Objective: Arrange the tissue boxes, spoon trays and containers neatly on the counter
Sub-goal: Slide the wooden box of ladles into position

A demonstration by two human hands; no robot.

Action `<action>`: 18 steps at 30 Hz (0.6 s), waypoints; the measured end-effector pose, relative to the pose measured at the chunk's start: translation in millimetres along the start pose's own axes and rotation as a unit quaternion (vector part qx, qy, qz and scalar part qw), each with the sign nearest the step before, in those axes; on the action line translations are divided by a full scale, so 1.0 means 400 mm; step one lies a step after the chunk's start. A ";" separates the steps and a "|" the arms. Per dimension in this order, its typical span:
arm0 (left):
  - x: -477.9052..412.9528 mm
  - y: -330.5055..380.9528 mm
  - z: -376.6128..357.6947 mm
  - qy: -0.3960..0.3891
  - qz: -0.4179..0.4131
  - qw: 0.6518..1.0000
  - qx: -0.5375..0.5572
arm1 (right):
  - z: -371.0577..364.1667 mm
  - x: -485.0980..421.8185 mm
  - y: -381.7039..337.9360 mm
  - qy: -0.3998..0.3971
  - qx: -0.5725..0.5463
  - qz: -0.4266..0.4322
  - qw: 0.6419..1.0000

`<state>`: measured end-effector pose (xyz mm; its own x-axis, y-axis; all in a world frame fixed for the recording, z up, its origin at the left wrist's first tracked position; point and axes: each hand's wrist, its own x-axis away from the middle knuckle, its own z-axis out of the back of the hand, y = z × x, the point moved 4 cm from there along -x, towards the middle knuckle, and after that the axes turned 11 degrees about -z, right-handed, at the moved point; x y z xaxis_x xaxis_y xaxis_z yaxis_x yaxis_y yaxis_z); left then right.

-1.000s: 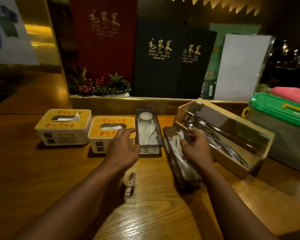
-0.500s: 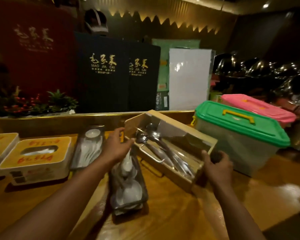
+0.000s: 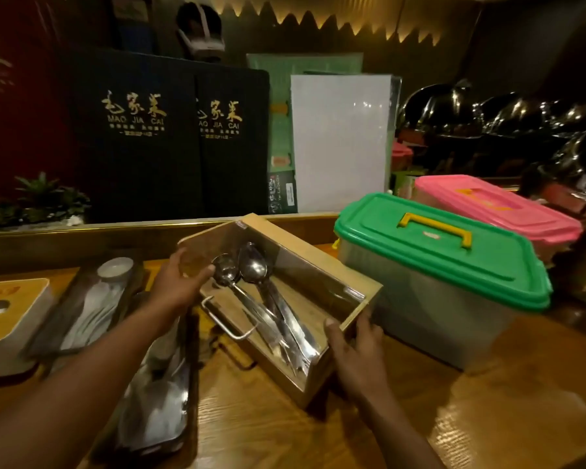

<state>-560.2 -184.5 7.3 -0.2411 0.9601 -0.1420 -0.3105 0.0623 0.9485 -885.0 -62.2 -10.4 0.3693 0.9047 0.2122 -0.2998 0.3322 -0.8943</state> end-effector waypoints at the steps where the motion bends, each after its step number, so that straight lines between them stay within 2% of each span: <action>1: -0.004 -0.003 0.003 0.006 -0.005 1.000 0.008 | -0.003 -0.001 -0.001 -0.001 0.001 0.005 1.000; 7: -0.056 -0.001 0.006 -0.006 -0.020 0.999 0.048 | 0.001 -0.001 -0.001 0.011 0.015 0.014 1.000; 18: -0.106 -0.031 -0.003 0.007 -0.028 0.999 0.040 | 0.011 0.004 -0.024 0.015 0.033 0.012 0.999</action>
<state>-547.1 -226.2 1.2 -0.2387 0.9504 -0.1994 -0.2493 0.1385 0.9585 -885.3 -63.0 0.2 0.3865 0.9049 0.1783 -0.3660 0.3280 -0.8709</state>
